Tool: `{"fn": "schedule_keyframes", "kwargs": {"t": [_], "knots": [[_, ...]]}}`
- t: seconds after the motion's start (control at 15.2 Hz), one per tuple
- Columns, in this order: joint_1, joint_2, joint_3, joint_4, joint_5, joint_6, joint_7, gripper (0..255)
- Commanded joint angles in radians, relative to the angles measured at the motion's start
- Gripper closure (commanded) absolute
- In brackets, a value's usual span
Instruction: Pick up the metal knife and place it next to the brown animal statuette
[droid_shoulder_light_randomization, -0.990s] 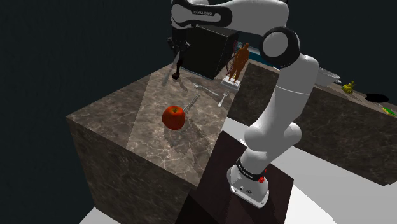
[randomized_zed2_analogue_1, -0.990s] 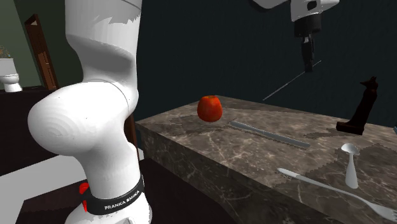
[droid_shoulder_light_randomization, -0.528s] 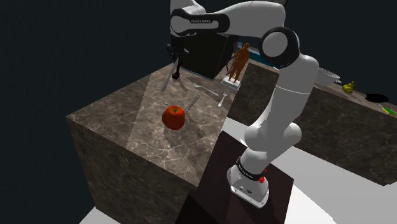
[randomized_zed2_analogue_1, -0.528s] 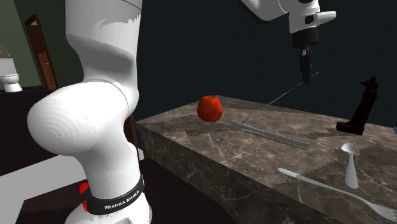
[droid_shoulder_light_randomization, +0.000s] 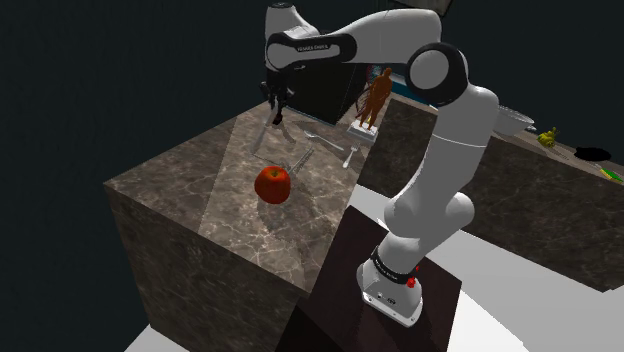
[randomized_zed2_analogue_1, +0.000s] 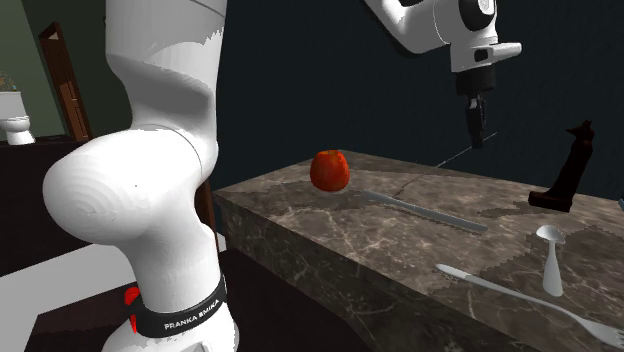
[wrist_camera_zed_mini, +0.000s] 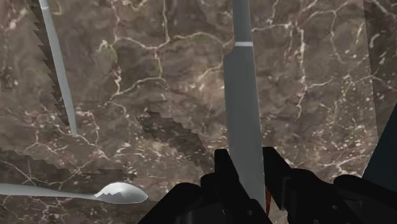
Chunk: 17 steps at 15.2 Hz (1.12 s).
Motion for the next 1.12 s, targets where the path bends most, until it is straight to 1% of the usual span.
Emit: {"fn": "schedule_keyframes", "kwargs": {"t": [0.0, 1.06], "knots": [[-0.001, 0.003, -0.002, -0.022, -0.005, 0.025, 0.007, 255], [0.01, 0.082, -0.028, -0.135, -0.081, 0.195, 0.086, 255]]}}
